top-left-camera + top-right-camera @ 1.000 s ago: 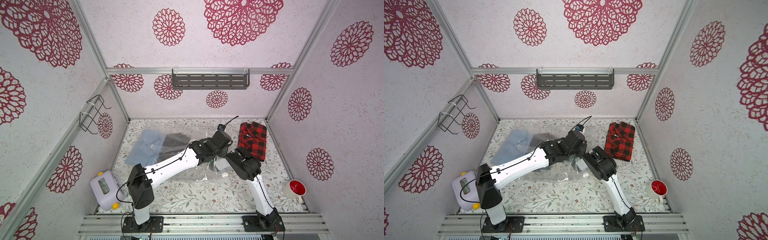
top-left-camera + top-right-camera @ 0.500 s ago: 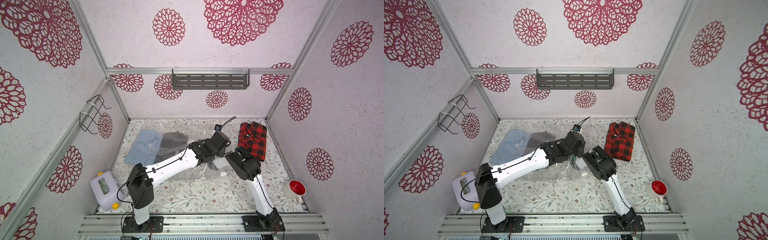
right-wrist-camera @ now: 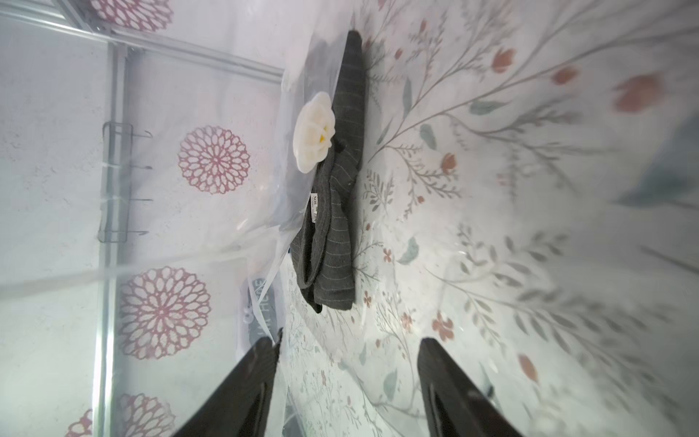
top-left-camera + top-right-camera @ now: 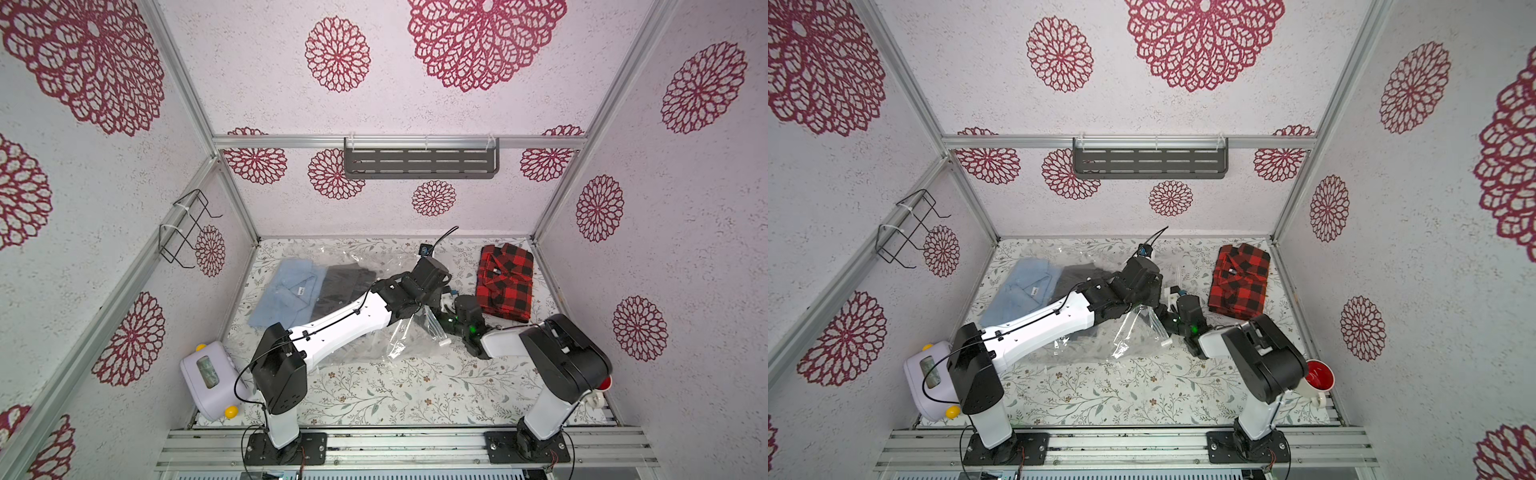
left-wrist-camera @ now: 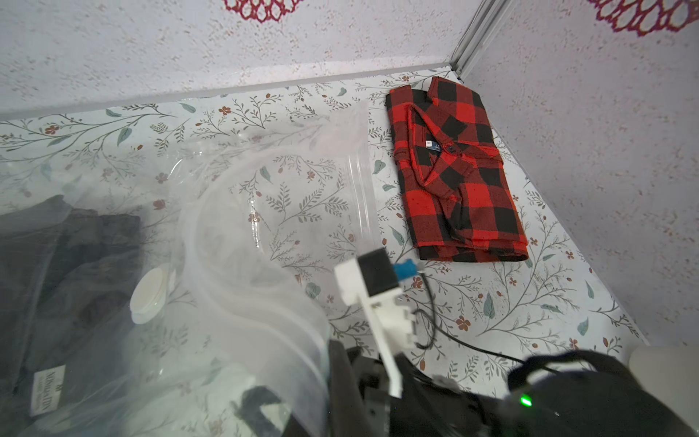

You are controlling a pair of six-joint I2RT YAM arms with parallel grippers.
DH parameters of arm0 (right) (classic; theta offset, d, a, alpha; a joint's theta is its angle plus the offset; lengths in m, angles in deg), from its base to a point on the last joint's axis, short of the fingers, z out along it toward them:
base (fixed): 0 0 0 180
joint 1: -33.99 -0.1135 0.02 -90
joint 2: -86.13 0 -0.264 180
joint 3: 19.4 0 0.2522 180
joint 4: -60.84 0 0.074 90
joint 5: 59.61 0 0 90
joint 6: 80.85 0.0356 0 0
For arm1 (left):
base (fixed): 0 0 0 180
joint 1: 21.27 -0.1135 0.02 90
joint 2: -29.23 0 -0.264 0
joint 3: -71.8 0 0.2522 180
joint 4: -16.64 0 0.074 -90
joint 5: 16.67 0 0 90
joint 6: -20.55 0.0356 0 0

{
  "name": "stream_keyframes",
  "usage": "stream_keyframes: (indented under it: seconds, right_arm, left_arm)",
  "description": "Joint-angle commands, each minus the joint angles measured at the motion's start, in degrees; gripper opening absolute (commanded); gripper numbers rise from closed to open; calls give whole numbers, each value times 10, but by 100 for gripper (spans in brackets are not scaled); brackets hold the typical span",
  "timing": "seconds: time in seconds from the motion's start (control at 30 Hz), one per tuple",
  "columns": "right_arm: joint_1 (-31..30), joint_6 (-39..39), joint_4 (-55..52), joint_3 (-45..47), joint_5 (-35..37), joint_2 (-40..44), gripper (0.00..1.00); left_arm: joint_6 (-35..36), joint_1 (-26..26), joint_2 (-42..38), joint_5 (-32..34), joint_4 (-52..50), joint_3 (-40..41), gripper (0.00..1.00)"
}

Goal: Place the folded shirt into the vacuum bag
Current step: Place the shirt in the vacuum bag.

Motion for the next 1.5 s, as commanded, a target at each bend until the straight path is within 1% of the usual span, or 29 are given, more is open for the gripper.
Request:
stream_keyframes:
  seconds: [0.0,0.17,0.23,0.33,0.4,0.5,0.6,0.7,0.87,1.0,1.03,1.13,1.17,1.23,1.27,1.33,1.47]
  right_arm:
    - [25,-58,-41,32,5,91,68]
    - [69,-134,-169,50,32,219,71]
    - [98,-163,-229,53,45,263,73]
    - [145,-192,-284,66,43,307,74]
    - [177,-203,-299,82,37,321,75]
    - [212,-204,-282,117,13,326,75]
    - [220,-205,-255,145,0,308,76]
    - [220,-199,-212,161,-18,268,76]
    - [219,-176,-120,176,-52,184,70]
    - [209,-121,-3,184,-84,110,63]
    - [203,-110,16,180,-90,85,60]
    - [185,-84,78,165,-96,24,49]
    - [179,-79,92,158,-96,4,42]
    - [167,-67,120,143,-96,-32,21]
    - [161,-61,132,133,-95,-50,13]
    - [144,-58,136,105,-91,-81,0]
    - [111,-60,117,38,-87,-124,0]
  left_arm:
    - [3,-8,-1,1,10,-1,0]
    - [2,-6,18,-18,15,-10,0]
    - [-1,-5,24,-24,17,-8,0]
    - [-4,-5,27,-40,34,6,0]
    - [-5,-5,32,-54,42,10,0]
    - [-5,-1,45,-72,43,7,0]
    - [-5,4,55,-91,42,7,0]
    - [-12,7,67,-110,41,13,0]
    - [-29,7,78,-141,66,36,0]
    - [-31,3,78,-138,74,43,0]
    - [-31,0,88,-138,75,44,0]
    - [-28,-7,101,-132,75,45,0]
    - [-26,-11,102,-131,76,46,0]
    - [-23,-20,104,-125,77,48,0]
    - [-20,-27,106,-121,75,48,0]
    - [-13,-42,108,-111,73,48,0]
    - [5,-80,111,-108,72,43,0]
